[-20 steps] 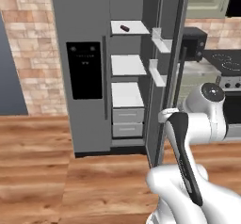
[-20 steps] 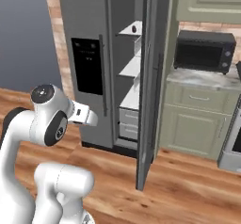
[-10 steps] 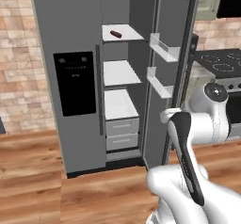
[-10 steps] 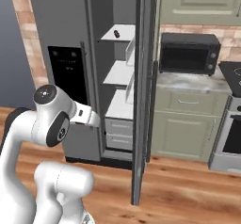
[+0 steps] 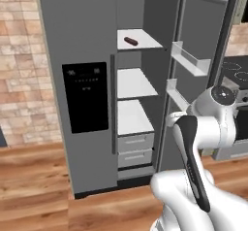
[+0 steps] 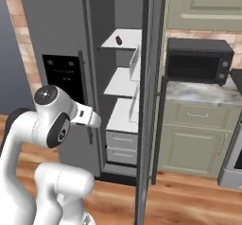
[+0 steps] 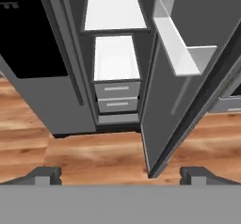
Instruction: Retrieve the sausage and cheese from the fridge and place them on the cutting board on the counter.
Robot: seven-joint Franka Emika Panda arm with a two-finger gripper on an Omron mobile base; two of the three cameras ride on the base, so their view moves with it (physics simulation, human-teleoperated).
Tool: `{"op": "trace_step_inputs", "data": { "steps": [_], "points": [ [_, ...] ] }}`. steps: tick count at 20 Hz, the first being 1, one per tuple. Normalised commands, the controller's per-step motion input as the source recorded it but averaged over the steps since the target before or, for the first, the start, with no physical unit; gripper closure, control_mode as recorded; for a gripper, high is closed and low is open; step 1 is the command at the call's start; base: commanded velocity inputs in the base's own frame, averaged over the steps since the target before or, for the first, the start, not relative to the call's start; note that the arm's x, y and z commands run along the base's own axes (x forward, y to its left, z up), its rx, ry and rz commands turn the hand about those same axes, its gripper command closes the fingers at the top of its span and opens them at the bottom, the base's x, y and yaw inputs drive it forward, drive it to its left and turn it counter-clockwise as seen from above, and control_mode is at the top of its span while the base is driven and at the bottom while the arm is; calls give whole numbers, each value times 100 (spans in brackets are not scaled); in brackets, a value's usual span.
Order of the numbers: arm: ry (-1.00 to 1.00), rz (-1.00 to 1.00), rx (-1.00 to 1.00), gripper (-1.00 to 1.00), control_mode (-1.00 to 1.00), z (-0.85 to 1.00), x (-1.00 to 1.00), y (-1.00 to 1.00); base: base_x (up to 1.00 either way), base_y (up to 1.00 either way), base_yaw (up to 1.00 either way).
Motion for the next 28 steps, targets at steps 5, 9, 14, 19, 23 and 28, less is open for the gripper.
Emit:
{"op": "trace_step_inputs", "data": {
  "steps": [5,9,14,19,23,28],
  "points": [
    [0,0,0,-100,100,0,0,0,59,0,-11],
    [0,0,0,-100,100,0,0,0,46,0,-8],
    [0,0,0,-100,100,0,0,0,51,0,-1],
    [0,0,0,-100,100,0,0,0,45,0,5],
    [0,0,0,-100,100,0,0,0,51,-4,10],
    [0,0,0,-100,100,0,0,0,45,-8,1]
  ]
}}
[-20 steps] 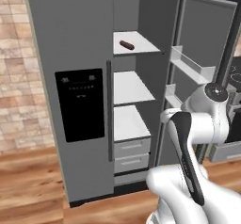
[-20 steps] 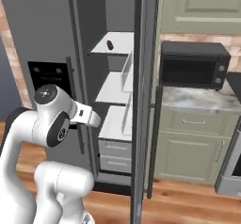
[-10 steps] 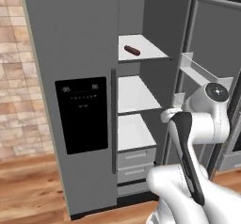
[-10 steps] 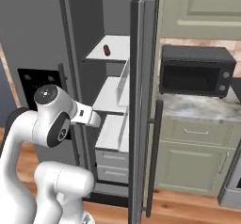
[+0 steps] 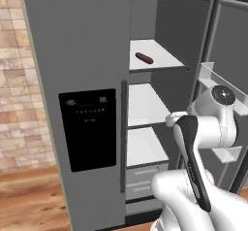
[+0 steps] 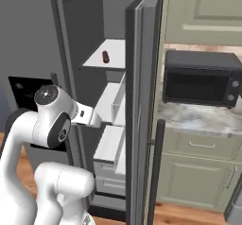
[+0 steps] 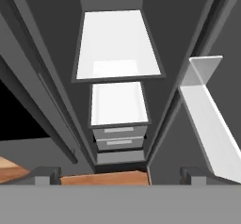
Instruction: Retrieve the sausage and cheese from the fridge and place them on the cutting board on the counter.
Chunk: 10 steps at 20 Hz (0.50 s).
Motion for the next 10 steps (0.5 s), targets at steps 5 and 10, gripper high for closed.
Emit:
{"op": "trace_step_inputs", "data": {
  "steps": [5,10],
  "points": [
    [0,0,0,-100,100,0,0,0,39,0,0],
    [0,0,0,-100,100,0,0,0,37,0,0]
  ]
}}
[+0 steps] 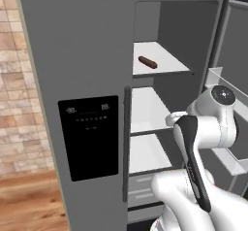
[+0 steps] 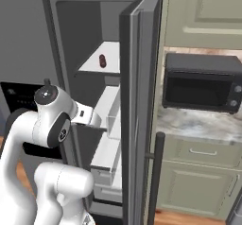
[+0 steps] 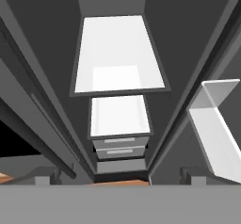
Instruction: Retrieve the sausage and cheese from the fridge and place them on the cutting board on the counter.
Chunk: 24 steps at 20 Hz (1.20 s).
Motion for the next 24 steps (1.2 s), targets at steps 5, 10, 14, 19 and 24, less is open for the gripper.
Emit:
{"op": "trace_step_inputs", "data": {
  "steps": [5,10,14,19,24],
  "points": [
    [0,0,0,-100,100,0,0,0,34,0,1],
    [0,0,0,-100,100,0,0,0,14,0,5],
    [0,0,0,-100,100,0,0,0,0,0,0],
    [0,0,0,-100,100,0,0,0,0,0,0],
    [0,0,0,-100,100,0,0,0,0,0,0]
  ]
}}
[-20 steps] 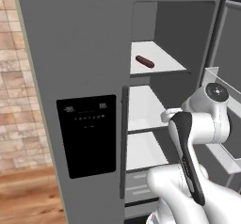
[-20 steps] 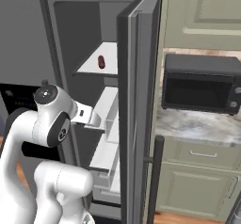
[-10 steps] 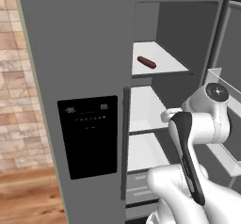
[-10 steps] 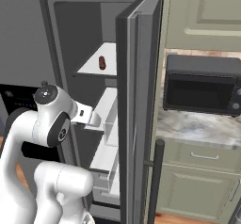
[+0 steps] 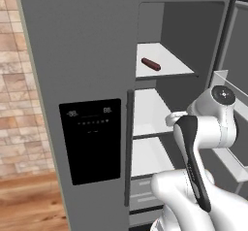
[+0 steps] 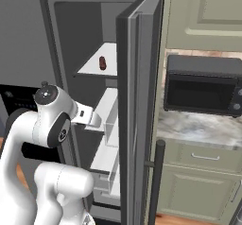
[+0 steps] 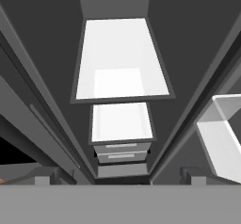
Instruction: Retrieve the sausage and cheese from the fridge and place them on the cutting board on the counter.
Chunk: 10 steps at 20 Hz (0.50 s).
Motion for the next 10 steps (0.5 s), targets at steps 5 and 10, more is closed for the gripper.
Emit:
{"op": "trace_step_inputs", "data": {
  "steps": [5,10],
  "points": [
    [0,0,0,-100,100,0,0,0,0,0,0],
    [0,0,0,-100,-100,0,0,0,0,0,0]
  ]
}}
